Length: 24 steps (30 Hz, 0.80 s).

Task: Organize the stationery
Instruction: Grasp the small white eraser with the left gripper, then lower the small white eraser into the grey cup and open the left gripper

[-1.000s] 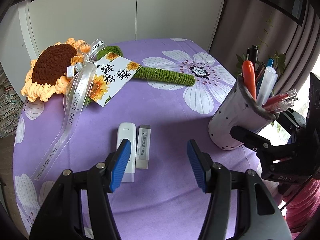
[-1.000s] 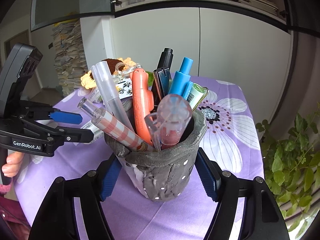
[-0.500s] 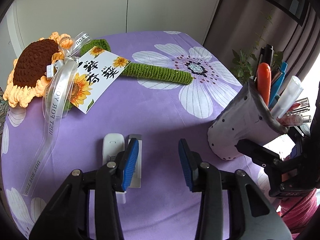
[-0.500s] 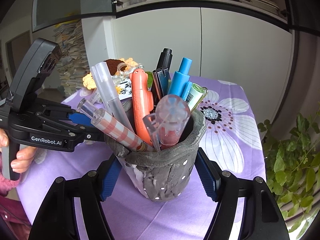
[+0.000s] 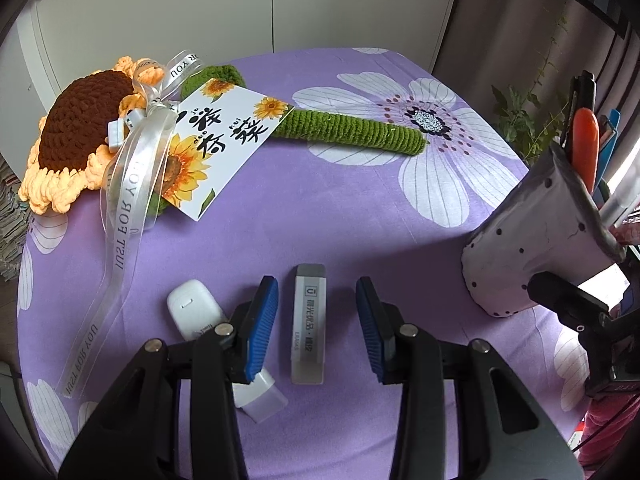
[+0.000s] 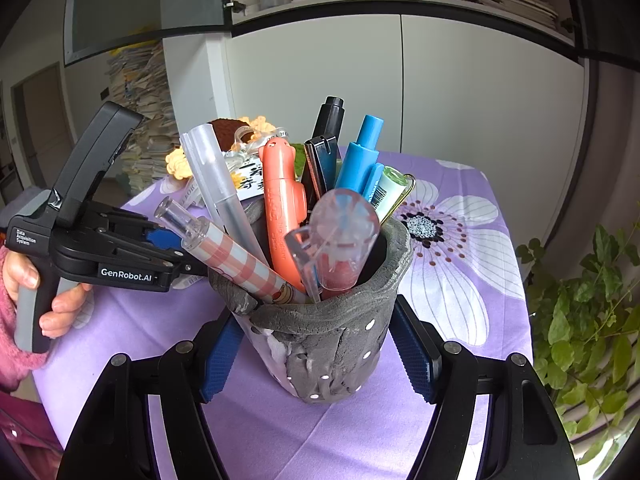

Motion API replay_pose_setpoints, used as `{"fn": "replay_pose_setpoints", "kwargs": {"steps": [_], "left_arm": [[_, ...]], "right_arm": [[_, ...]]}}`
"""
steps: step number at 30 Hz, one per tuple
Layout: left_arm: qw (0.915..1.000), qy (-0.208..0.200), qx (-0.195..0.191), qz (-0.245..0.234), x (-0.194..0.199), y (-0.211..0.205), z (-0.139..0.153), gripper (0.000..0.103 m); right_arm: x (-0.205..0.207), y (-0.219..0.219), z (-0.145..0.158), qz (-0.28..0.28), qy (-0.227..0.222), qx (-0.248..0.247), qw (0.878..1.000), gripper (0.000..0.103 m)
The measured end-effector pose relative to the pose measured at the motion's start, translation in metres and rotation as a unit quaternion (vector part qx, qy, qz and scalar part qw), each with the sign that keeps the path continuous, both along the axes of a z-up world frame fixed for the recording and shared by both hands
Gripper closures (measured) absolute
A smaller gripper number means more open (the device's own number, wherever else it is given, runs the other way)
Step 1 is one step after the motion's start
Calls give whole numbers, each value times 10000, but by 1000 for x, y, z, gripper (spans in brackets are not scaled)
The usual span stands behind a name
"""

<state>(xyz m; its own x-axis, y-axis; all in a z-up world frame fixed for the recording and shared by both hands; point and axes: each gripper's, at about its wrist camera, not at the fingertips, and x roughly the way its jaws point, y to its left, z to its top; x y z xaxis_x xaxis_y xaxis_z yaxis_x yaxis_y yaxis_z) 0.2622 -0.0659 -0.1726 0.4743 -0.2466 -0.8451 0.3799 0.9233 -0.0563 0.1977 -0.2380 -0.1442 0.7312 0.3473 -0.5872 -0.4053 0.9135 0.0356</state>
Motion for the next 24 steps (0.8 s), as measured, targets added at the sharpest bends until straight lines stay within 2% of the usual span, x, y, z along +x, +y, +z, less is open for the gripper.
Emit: {"fn": "replay_pose_setpoints", "kwargs": {"steps": [3, 4, 5, 9, 15, 24], "left_arm": [[9999, -56, 153, 18, 4, -5, -2, 76], [9999, -7, 124, 30, 6, -3, -1, 87], [9999, 47, 79, 43, 9, -2, -1, 89], [9999, -59, -23, 106, 4, 2, 10, 89], [9981, -455, -413, -104, -20, 2, 54, 89], [9868, -1207, -914, -576, -56, -10, 124, 89]], "right_arm": [[0, 0, 0, -1, 1, 1, 10000, 30], [0, 0, 0, -1, 0, 1, 10000, 30], [0, 0, 0, 0, -2, 1, 10000, 30], [0, 0, 0, 1, 0, 3, 10000, 30], [0, 0, 0, 0, 0, 2, 10000, 30], [0, 0, 0, -1, 1, 6, 10000, 30]]}}
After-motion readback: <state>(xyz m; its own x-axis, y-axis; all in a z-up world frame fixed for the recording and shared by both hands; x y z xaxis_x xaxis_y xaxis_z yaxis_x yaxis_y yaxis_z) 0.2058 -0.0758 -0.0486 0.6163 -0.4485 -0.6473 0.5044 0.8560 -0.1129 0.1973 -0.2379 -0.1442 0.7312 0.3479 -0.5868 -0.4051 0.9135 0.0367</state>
